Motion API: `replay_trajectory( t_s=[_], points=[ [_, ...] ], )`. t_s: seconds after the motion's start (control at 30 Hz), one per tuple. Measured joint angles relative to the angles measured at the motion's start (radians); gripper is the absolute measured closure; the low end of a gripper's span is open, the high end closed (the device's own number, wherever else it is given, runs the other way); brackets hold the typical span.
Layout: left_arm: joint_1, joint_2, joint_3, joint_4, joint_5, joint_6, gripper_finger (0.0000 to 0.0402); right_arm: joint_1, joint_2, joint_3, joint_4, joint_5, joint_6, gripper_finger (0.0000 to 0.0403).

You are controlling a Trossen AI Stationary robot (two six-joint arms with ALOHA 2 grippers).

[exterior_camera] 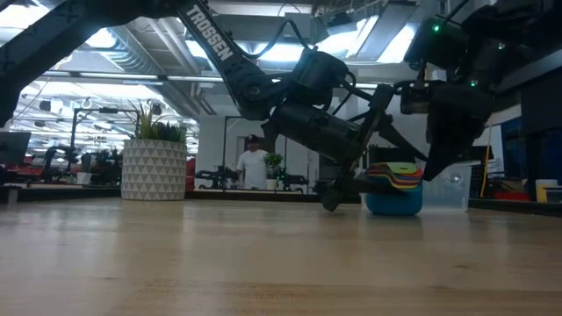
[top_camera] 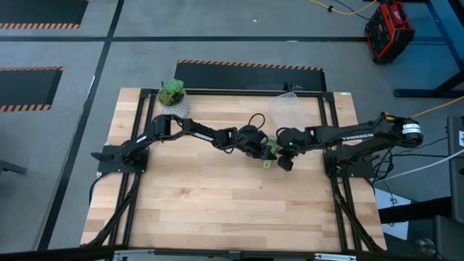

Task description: Nest measuring cups in basket

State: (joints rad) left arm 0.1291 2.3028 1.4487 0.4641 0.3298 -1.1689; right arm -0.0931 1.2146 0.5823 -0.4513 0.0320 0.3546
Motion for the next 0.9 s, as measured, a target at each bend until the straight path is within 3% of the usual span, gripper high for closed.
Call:
replay_trajectory(
  t_s=[0.73,0.9],
  points=[
    [0.002,-0.001,0.0,0.003,-0.009,0.003,0.0315,0.0,-0.256,0.0,-0.133,0.002,0.002,0.0391],
    [0.004,-0.001,0.0,0.003,-0.008,0.003,0.0319,0.0,-0.281,0.0,-0.149,0.003,0.002,0.0391]
  ],
)
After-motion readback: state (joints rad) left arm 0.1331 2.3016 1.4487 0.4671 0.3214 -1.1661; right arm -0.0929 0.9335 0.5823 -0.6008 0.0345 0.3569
